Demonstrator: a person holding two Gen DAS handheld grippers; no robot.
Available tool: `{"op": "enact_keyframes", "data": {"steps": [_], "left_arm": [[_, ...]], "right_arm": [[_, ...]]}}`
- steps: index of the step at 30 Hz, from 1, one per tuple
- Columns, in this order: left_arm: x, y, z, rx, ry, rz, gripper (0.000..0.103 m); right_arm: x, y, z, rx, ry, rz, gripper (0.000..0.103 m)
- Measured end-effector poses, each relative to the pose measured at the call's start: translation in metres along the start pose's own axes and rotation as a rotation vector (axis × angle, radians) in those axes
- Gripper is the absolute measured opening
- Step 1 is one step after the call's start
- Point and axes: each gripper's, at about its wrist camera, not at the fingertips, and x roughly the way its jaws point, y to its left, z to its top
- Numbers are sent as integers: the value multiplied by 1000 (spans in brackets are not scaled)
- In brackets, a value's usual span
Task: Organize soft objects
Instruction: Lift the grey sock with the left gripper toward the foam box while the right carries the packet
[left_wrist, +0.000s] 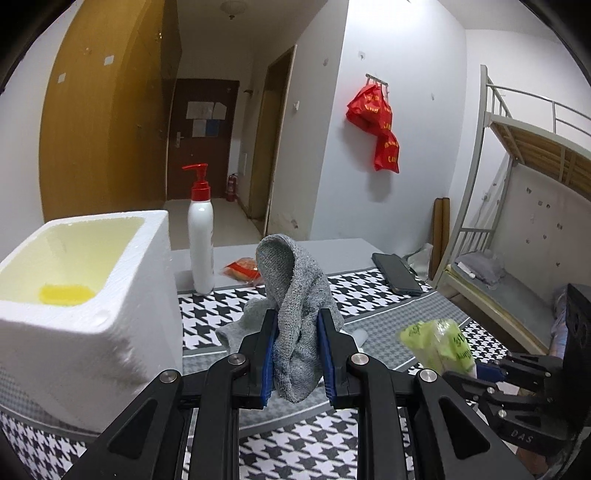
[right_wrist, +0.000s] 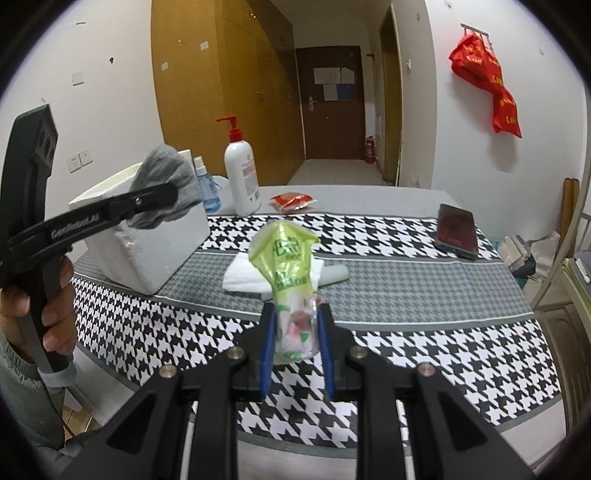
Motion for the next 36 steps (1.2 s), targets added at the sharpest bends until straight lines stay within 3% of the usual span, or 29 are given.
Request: {"op": "enact_keyframes", "data": {"steps": [18,36], "left_arm": [[-19,4,-27,4,19,15,23],[-44,45,-57,-16,44,90,22]], "right_arm": [[2,35,6,-48,-15,45,26],[21,74,9,-72,-11,93,26]]}}
